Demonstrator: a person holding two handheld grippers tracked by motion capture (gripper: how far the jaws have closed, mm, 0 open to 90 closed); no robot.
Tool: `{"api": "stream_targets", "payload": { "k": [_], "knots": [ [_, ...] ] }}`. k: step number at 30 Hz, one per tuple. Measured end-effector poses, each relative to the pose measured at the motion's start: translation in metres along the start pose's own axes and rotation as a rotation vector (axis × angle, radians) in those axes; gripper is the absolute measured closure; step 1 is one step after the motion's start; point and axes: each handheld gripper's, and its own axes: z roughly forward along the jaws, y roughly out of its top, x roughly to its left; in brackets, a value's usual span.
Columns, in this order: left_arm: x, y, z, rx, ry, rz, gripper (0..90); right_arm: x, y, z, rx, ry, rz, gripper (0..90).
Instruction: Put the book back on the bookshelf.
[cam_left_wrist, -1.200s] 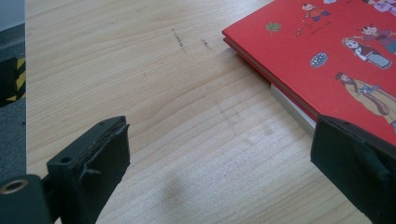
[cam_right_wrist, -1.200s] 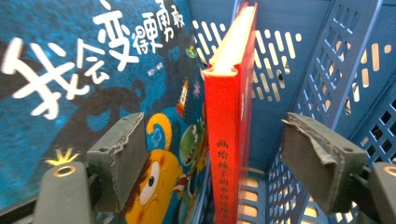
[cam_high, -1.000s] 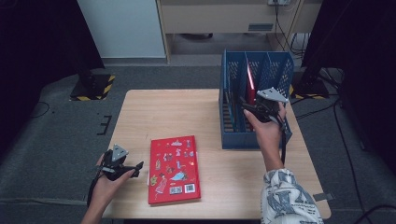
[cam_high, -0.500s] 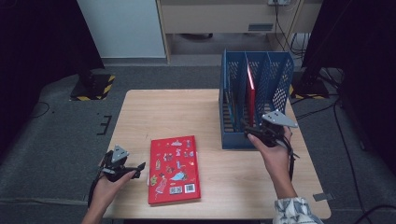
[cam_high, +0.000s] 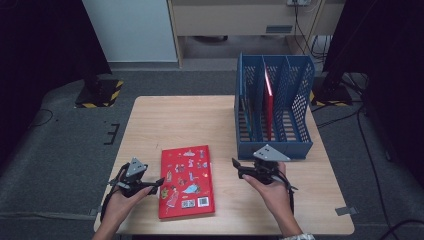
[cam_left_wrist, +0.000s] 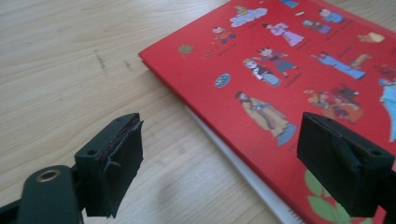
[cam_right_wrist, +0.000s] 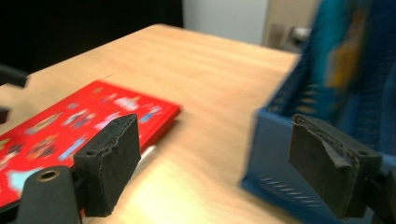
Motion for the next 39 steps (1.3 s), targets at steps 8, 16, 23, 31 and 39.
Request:
{"api": "stream_targets", "payload": {
  "k": [8,16,23,31,39],
  "knots": [
    [-0.009,0.001,0.008,0.020,-0.052,0.009,12.6,0.030,-0.017,0.021,0.077,0.123,-0.024,14.0],
    [-0.011,0.000,0.014,0.044,-0.093,0.014,10.9,0.057,-0.035,0.038,0.195,0.269,-0.047,13.9],
    [-0.012,-0.001,0.021,0.061,-0.113,-0.009,11.1,0.068,-0.045,0.046,0.247,0.332,-0.041,14.3],
    [-0.010,-0.001,0.029,0.073,-0.174,-0.045,10.9,0.077,-0.051,0.052,0.291,0.355,-0.065,14.0],
    [-0.007,0.001,0.034,0.063,-0.195,-0.042,10.5,0.079,-0.054,0.055,0.310,0.374,-0.049,13.2]
  ]
}}
